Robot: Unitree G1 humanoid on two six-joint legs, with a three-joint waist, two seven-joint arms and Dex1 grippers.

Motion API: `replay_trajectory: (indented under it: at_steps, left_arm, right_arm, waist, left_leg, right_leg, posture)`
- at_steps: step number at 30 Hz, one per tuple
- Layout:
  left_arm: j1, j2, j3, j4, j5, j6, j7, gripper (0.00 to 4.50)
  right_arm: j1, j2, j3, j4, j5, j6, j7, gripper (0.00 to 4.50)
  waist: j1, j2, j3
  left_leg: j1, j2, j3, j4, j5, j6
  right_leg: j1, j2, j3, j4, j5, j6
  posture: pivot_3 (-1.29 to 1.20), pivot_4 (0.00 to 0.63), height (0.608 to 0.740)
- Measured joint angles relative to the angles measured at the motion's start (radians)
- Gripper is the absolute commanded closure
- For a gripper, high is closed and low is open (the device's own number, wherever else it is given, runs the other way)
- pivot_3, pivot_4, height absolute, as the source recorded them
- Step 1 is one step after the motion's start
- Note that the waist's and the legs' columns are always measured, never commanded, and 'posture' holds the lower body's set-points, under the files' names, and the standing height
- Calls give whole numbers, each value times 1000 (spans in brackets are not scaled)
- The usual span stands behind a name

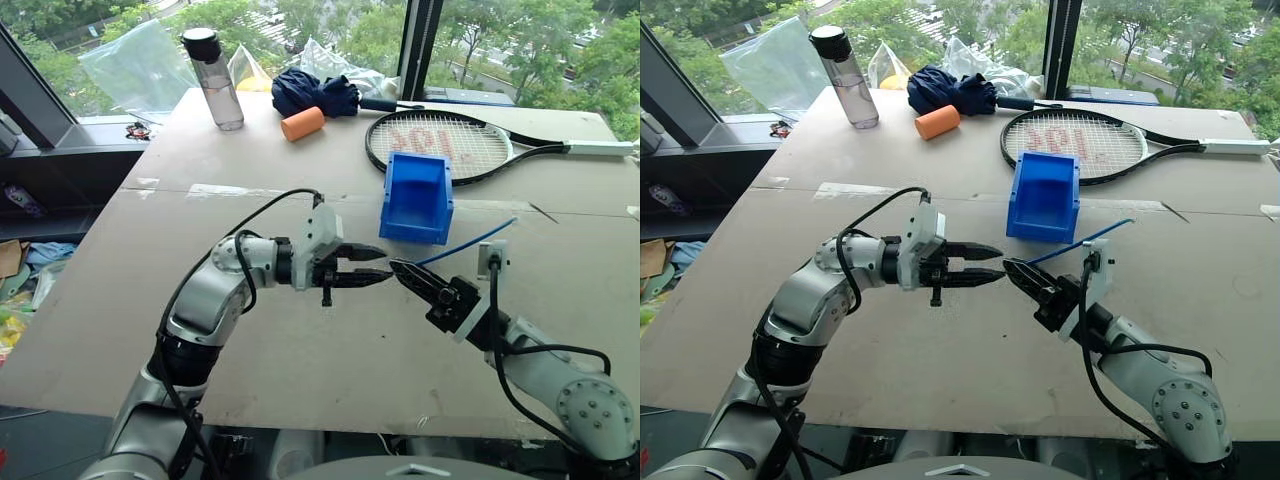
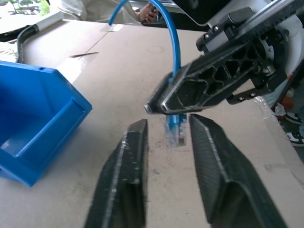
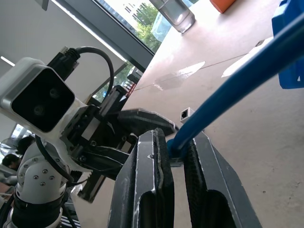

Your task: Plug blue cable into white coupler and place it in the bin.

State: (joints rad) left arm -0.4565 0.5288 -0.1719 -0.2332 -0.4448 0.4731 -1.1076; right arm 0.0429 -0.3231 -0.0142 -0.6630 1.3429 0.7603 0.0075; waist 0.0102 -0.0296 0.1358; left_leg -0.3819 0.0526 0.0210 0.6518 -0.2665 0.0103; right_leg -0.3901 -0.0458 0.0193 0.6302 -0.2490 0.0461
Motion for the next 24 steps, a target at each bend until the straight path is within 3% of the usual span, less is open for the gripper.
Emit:
replay_trajectory:
  at_steps: [3,4,8,13,24]
  left_arm:
    - [61,104,89,-5,-26,9,-6,118]
    - [74,126,109,3,-26,10,-9,41]
    - [123,198,186,90,-6,-32,-9,41]
    - [144,205,193,191,50,-102,1,41]
    - [99,90,122,411,206,-248,114,41]
  right_arm:
    - [25,-4,-14,-4,3,-28,30,4500]
    - [32,-5,-23,-6,3,-34,37,4500]
    - [53,-20,-34,-19,-17,-72,124,4500]
    - [55,-45,-27,-29,-66,-94,212,4500]
    - [40,-85,-10,-29,-160,-96,274,4500]
  waist:
    - [-14,0,0]
    - [-17,0,0]
    - [-17,0,0]
    - [-14,0,0]
    - [-9,0,0]
  left_leg:
    - [1,1,0,-2,0,0]
    - [1,1,0,-2,0,0]
    - [1,1,0,-2,0,0]
    - [0,1,1,-2,0,0]
    - [0,1,1,-1,0,0]
  right_leg:
    - [0,1,0,0,0,0]
    - [0,1,0,0,0,0]
    - [0,1,-1,0,0,0]
    - [0,0,0,-1,0,0]
    - [-1,0,-1,-1,0,0]
  posture:
    - [0,150,740]
    - [0,150,740]
    - [0,150,740]
    - [0,150,740]
    - [0,150,740]
